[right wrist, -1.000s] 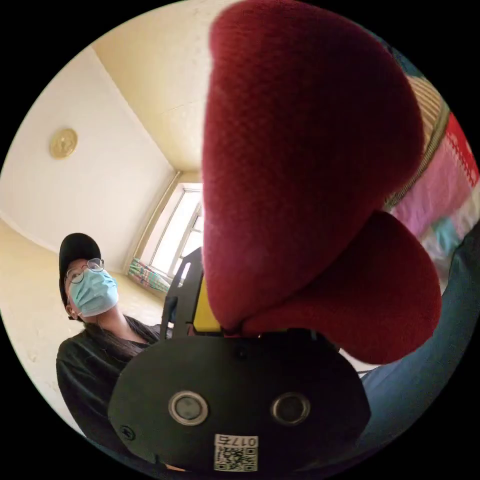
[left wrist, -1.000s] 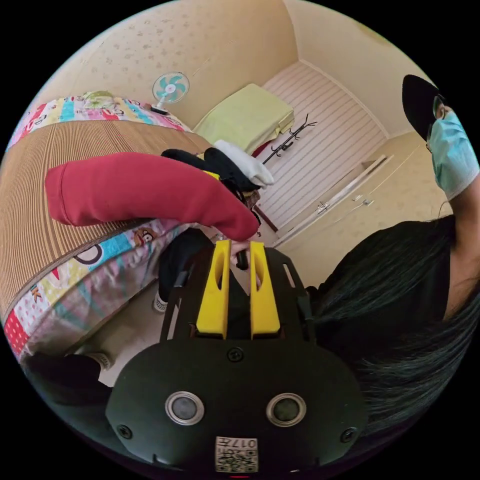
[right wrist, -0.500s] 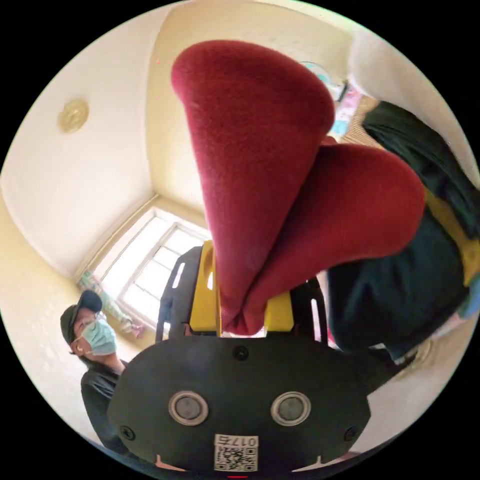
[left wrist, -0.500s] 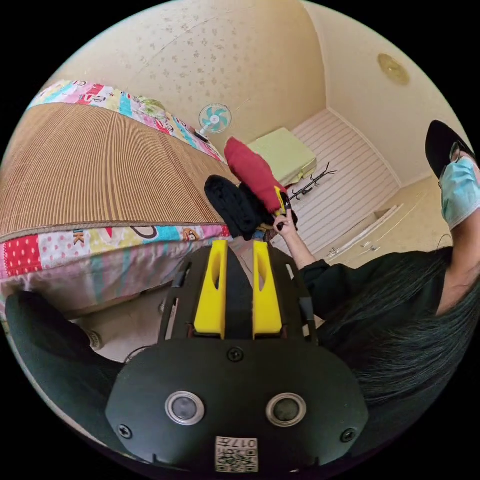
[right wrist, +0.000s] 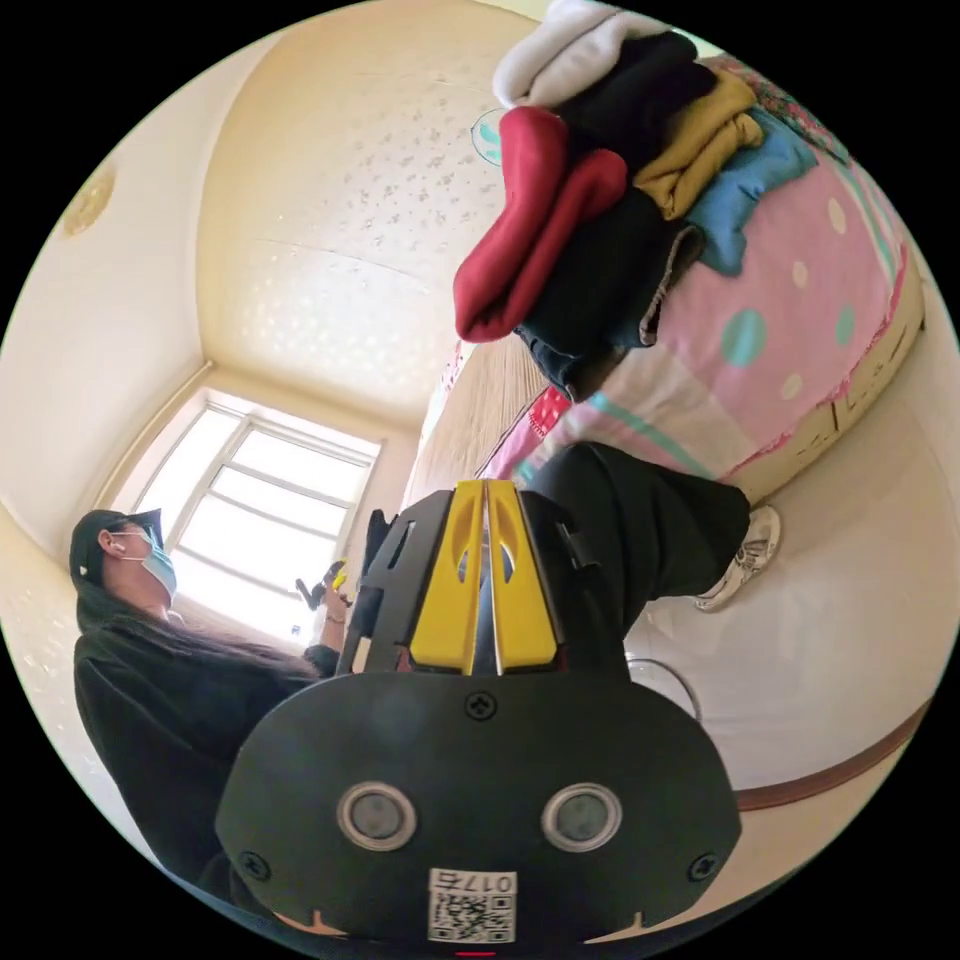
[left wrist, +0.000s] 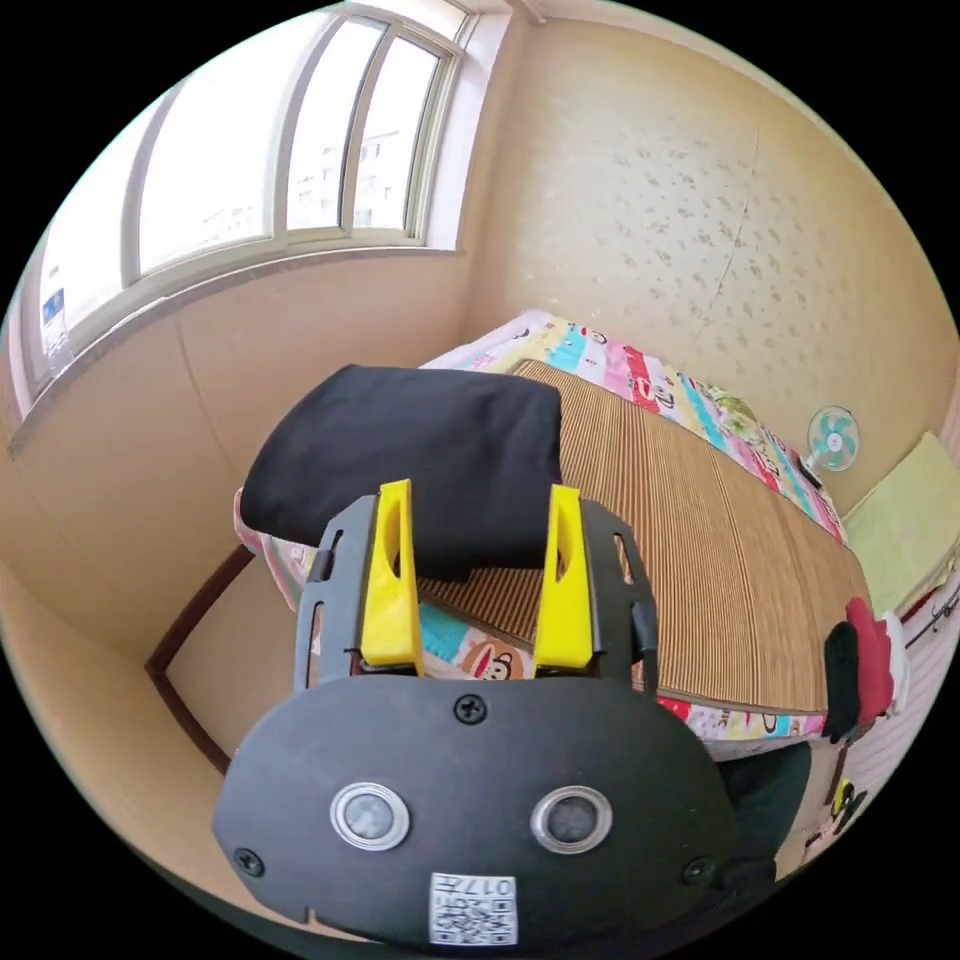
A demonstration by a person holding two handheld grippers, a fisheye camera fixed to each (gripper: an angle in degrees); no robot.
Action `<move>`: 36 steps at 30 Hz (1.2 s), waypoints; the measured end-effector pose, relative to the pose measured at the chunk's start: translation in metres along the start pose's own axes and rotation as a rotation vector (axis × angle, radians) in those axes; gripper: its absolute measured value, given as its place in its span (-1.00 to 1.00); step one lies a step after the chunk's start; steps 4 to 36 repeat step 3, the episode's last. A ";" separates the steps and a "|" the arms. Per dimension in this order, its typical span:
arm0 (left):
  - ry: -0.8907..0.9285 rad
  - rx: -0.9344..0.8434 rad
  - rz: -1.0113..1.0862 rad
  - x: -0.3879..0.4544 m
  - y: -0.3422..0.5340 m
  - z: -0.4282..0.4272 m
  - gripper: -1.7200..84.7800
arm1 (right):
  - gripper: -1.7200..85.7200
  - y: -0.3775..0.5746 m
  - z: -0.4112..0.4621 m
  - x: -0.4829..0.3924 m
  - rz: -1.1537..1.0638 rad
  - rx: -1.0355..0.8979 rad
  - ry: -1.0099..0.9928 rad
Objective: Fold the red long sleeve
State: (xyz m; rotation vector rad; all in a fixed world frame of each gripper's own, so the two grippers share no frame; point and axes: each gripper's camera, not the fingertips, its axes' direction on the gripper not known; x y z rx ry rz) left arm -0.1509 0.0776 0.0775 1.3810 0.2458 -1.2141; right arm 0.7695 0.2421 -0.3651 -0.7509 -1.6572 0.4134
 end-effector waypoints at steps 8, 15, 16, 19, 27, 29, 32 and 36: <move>0.000 -0.265 -0.105 -0.022 -0.054 0.099 -0.61 | -0.95 0.002 0.006 -0.007 -0.023 -0.015 0.062; 0.000 -0.265 -0.105 -0.022 -0.054 0.099 -0.61 | -0.95 0.002 0.006 -0.007 -0.023 -0.015 0.062; 0.000 -0.265 -0.105 -0.022 -0.054 0.099 -0.61 | -0.95 0.002 0.006 -0.007 -0.023 -0.015 0.062; 0.000 -0.265 -0.105 -0.022 -0.054 0.099 -0.61 | -0.95 0.002 0.006 -0.007 -0.023 -0.015 0.062; 0.000 -0.265 -0.105 -0.022 -0.054 0.099 -0.61 | -0.95 0.002 0.006 -0.007 -0.023 -0.015 0.062; 0.000 -0.265 -0.105 -0.022 -0.054 0.099 -0.61 | -0.95 0.002 0.006 -0.007 -0.023 -0.015 0.062; 0.000 -0.265 -0.105 -0.022 -0.054 0.099 -0.61 | -0.95 0.002 0.006 -0.007 -0.023 -0.015 0.062; 0.000 -0.265 -0.105 -0.022 -0.054 0.099 -0.61 | -0.95 0.002 0.006 -0.007 -0.023 -0.015 0.062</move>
